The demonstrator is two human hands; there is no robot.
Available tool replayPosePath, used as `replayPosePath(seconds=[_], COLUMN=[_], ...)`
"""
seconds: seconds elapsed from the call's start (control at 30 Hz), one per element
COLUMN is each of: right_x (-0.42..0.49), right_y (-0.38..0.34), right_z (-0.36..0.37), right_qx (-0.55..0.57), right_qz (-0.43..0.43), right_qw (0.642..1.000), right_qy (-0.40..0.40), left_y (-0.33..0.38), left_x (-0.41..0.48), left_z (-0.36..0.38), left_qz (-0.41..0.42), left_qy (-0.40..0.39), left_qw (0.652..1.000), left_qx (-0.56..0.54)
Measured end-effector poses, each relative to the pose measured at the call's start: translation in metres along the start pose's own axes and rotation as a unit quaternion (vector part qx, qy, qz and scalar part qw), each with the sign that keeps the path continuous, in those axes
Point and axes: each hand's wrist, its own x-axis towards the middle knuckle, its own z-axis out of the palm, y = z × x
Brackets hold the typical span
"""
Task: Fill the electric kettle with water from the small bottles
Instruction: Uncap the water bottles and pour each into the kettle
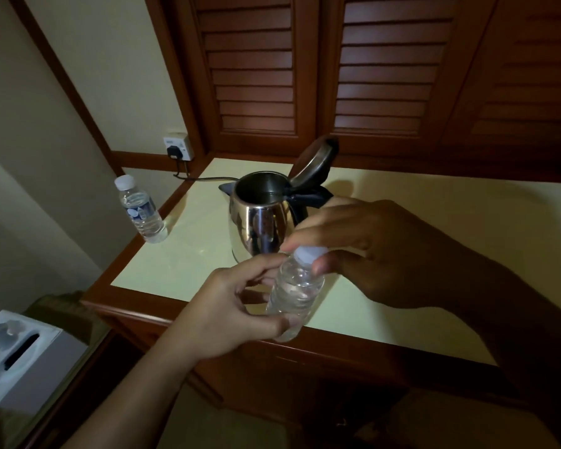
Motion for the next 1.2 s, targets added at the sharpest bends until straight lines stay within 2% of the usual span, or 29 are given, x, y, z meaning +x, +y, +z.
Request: replayPosePath(seconds=[0.13, 0.23, 0.33, 0.43, 0.6, 0.73, 0.87, 1.0, 1.1, 1.2], right_x=[-0.004, -0.007, -0.012, -0.018, -0.033, -0.047, -0.058, -0.060, -0.061, -0.056], right_y=[0.001, 0.002, 0.003, 0.007, 0.022, 0.045, 0.059, 0.064, 0.064, 0.061], right_z=[-0.004, -0.001, 0.008, 0.030, 0.093, 0.133, 0.150, 0.154, 0.155, 0.154], right_qx=[0.051, 0.061, 0.065, 0.061, 0.063, 0.026, 0.003, -0.030, -0.051, -0.110], right_qz=[-0.032, -0.030, 0.001, 0.042, 0.132, 0.215, 0.211, 0.196, 0.254, 0.329], right_qw=[0.998, 0.998, 0.994, 0.986, 0.972, 0.967, 0.970, 0.973, 0.960, 0.938], right_qy=[-0.009, 0.021, 0.082, 0.149, 0.185, 0.137, 0.119, 0.118, 0.106, 0.020], left_y=[0.001, -0.002, -0.007, -0.014, -0.022, -0.022, -0.010, -0.006, -0.003, 0.002], left_x=[0.000, -0.003, -0.011, -0.017, -0.020, -0.016, -0.005, 0.011, 0.024, 0.038], left_z=[-0.003, -0.005, -0.007, -0.012, -0.023, -0.040, -0.053, -0.069, -0.077, -0.081], left_qz=[-0.017, -0.021, -0.035, -0.048, -0.083, -0.097, -0.101, -0.098, -0.094, -0.065], left_qy=[-0.028, -0.028, -0.013, 0.035, 0.103, 0.147, 0.181, 0.181, 0.192, 0.197], left_qw=[0.999, 0.998, 0.998, 0.997, 0.991, 0.984, 0.977, 0.974, 0.967, 0.955], left_qx=[-0.043, -0.054, -0.058, -0.046, -0.026, -0.002, 0.047, 0.094, 0.141, 0.213])
